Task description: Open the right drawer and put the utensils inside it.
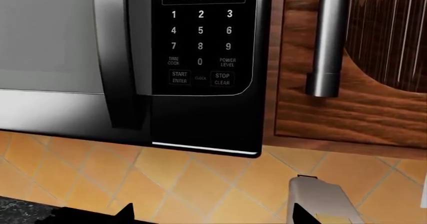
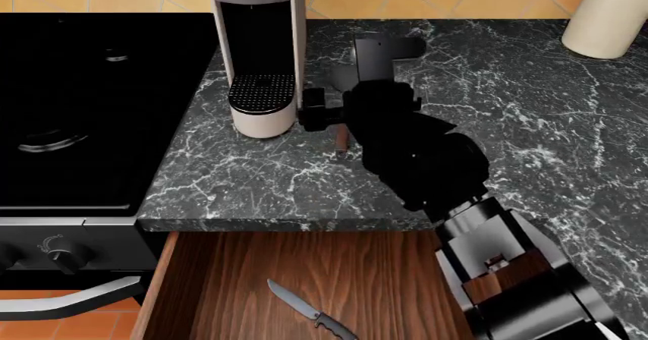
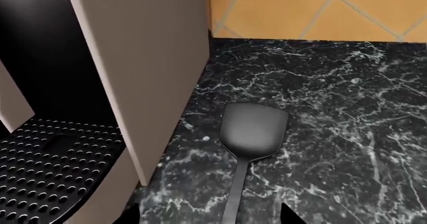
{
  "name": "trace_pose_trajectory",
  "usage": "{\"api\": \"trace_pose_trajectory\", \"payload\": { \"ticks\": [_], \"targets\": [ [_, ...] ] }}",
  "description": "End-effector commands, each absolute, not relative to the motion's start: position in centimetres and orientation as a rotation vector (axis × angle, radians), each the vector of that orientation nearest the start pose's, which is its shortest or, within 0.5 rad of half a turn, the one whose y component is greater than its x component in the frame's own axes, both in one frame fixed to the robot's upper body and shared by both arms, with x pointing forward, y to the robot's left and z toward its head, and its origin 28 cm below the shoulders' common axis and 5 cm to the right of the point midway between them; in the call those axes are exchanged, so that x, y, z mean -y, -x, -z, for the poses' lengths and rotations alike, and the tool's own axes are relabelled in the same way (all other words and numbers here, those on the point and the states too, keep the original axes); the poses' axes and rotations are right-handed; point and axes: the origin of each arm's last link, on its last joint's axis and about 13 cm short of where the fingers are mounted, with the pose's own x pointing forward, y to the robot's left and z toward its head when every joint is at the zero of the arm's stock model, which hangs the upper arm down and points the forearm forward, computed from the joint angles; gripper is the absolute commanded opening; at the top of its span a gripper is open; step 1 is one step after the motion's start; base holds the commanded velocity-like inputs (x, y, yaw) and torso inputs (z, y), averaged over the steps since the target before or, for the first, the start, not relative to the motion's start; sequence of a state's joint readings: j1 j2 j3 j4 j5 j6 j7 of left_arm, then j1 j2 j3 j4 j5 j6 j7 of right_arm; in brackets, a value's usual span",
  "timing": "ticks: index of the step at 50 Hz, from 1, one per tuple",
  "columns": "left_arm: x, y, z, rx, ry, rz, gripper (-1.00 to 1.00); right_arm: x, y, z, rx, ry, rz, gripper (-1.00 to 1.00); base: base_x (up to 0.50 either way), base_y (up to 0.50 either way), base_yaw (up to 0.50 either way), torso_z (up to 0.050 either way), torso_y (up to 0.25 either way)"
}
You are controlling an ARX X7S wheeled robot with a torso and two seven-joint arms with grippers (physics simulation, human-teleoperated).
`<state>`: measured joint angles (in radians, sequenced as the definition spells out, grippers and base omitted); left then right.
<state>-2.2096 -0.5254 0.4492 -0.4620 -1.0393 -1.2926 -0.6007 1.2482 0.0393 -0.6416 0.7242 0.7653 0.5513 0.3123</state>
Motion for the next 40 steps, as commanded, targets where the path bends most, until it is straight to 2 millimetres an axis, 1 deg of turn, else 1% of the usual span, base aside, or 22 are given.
{"api": "trace_pose_trajectory", "payload": {
  "ticks": [1, 2, 3, 5, 6, 7, 9, 11, 12, 14, 19, 40],
  "targets": [
    [-28.9, -23.4, -53.8, 0.272, 0.02, -0.213, 1.0, 1.8, -39.9, -21.8, -0.243, -0.027, -0.199, 1.0, 0.0, 0.0, 0.0, 0.0, 0.0],
    [-28.9, -23.4, -53.8, 0.272, 0.019, -0.213, 1.0, 1.8, -39.9, -21.8, -0.245, -0.025, -0.198, 1.0, 0.0, 0.0, 0.0, 0.0, 0.0],
    [-28.9, -23.4, -53.8, 0.272, 0.019, -0.213, 1.0, 1.7, -39.8, -21.2, -0.259, -0.04, -0.208, 1.0, 0.0, 0.0, 0.0, 0.0, 0.0],
    [-28.9, -23.4, -53.8, 0.271, 0.02, -0.214, 1.0, 1.6, -39.8, -20.9, -0.269, -0.042, -0.212, 1.0, 0.0, 0.0, 0.0, 0.0, 0.0],
    [-28.9, -23.4, -53.8, 0.271, 0.02, -0.214, 1.0, 1.6, -39.8, -21.4, -0.273, -0.044, -0.211, 1.0, 0.0, 0.0, 0.0, 0.0, 0.0],
    [-28.9, -23.4, -53.8, 0.271, 0.02, -0.214, 1.0, 1.6, -39.9, -21.5, -0.275, -0.041, -0.209, 1.0, 0.0, 0.0, 0.0, 0.0, 0.0],
    [-28.9, -23.5, -53.8, 0.27, 0.02, -0.214, 1.0, 1.5, -39.8, -20.7, -0.302, -0.047, -0.211, 1.0, 0.0, 0.0, 0.0, 0.0, 0.0],
    [-28.9, -23.4, -53.8, 0.271, 0.02, -0.215, 1.0, 1.6, -39.9, -21.1, -0.347, -0.06, -0.208, 1.0, 0.0, 0.0, 0.0, 0.0, 0.0],
    [-28.9, -23.4, -53.8, 0.271, 0.019, -0.215, 1.0, 1.5, -39.9, -20.5, -0.359, -0.07, -0.215, 1.0, 0.0, 0.0, 0.0, 0.0, 0.0],
    [-28.9, -23.5, -53.8, 0.27, 0.019, -0.216, 1.0, 1.5, -39.8, -21.0, -0.363, -0.061, -0.221, 1.0, 0.0, 0.0, 0.0, 0.0, 0.0],
    [-28.9, -23.5, -53.8, 0.269, 0.019, -0.215, 1.0, 1.4, -39.7, -20.6, -0.399, -0.065, -0.235, 1.0, 0.0, 0.0, 0.0, 0.0, 0.0],
    [-28.9, -23.5, -53.8, 0.271, 0.018, -0.215, 1.0, 1.5, -39.8, -20.2, -0.4, -0.048, -0.198, 1.0, 0.0, 0.0, 0.0, 0.0, 0.0]
  ]
}}
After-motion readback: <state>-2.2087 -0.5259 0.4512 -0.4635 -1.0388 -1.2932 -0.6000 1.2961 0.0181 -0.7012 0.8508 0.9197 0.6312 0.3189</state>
